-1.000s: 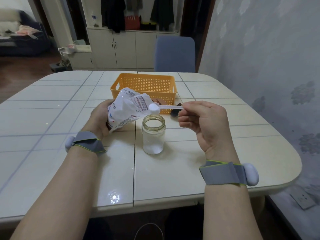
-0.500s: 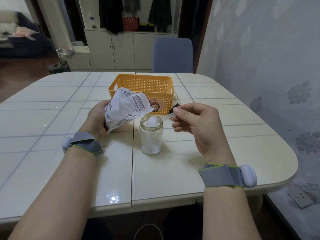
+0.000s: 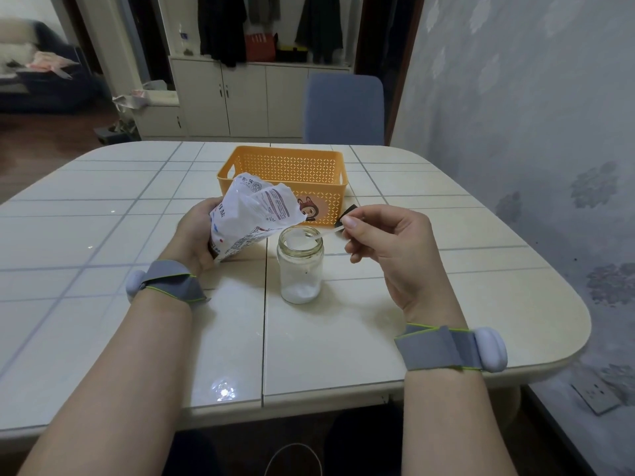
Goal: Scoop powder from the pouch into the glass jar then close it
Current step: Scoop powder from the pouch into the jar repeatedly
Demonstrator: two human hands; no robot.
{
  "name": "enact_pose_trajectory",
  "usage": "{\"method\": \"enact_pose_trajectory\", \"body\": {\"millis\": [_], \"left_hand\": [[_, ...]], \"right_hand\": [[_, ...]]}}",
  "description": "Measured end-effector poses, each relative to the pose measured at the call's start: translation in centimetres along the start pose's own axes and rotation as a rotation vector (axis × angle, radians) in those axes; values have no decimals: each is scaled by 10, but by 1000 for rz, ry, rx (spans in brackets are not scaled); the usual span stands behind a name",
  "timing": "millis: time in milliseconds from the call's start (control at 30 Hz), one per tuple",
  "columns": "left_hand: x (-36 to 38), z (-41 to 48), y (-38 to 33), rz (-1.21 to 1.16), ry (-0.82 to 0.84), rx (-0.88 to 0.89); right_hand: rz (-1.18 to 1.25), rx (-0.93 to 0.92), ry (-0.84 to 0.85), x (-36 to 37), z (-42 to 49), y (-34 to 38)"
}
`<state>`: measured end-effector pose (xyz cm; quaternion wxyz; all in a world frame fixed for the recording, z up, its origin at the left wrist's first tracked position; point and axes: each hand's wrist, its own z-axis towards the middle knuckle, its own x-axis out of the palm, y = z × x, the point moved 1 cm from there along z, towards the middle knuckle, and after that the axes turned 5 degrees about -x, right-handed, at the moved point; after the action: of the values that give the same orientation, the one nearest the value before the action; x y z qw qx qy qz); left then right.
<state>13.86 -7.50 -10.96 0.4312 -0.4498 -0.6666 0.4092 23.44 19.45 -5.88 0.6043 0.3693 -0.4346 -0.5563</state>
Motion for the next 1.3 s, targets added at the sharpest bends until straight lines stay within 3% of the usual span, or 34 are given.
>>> {"method": "enact_pose_trajectory", "body": {"millis": [167, 300, 433, 633, 733, 1100, 1300], "left_hand": [[5, -3, -2, -59, 102, -17], [-2, -2, 0, -76, 77, -24], [-3, -2, 0, -64, 139, 13], [6, -1, -3, -66, 147, 17], [6, -1, -2, -86, 162, 26], [-2, 2, -2, -126, 61, -41], [-3, 5, -2, -137, 61, -78]], "right_hand": [[131, -24, -143, -2, 9, 16], [57, -58, -60, 19, 19, 23], [-267, -39, 94, 50, 35, 13], [-897, -262, 226, 90, 50, 7], [-1021, -271, 292, 102, 55, 12], [-607, 66, 181, 110, 61, 9], [-119, 267, -2, 78, 51, 19]]}}
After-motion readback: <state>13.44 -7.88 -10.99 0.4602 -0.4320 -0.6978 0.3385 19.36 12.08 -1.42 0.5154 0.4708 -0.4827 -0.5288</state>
